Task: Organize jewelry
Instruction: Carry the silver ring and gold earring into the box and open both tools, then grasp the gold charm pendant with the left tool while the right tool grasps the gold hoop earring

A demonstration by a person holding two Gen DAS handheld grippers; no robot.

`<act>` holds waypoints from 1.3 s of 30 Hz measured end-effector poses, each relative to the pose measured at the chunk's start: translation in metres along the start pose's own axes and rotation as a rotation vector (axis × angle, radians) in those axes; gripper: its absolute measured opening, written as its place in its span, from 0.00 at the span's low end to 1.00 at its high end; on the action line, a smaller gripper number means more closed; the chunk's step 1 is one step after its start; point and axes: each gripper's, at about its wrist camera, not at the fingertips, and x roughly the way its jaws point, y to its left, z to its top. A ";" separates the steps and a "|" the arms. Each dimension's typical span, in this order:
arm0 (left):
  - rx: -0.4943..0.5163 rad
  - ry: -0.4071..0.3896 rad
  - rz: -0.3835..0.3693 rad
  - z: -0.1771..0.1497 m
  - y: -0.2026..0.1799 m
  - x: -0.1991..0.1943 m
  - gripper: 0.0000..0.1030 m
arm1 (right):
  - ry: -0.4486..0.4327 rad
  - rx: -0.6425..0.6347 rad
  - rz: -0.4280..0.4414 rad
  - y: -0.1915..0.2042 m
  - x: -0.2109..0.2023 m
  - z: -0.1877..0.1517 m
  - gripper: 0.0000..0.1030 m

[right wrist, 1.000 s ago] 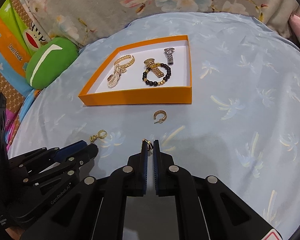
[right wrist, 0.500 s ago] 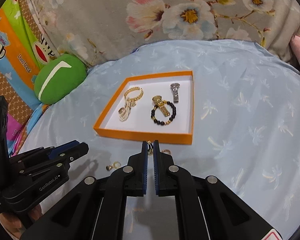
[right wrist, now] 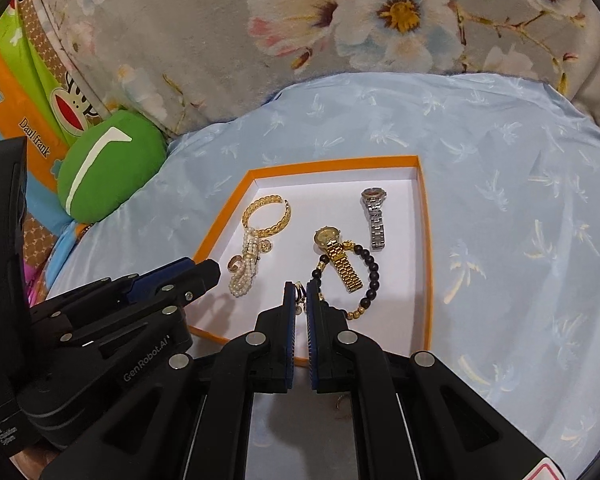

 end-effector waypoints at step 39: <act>-0.041 0.047 0.026 -0.066 0.020 -0.038 0.46 | 0.058 0.026 -0.091 -0.028 -0.025 -0.073 0.23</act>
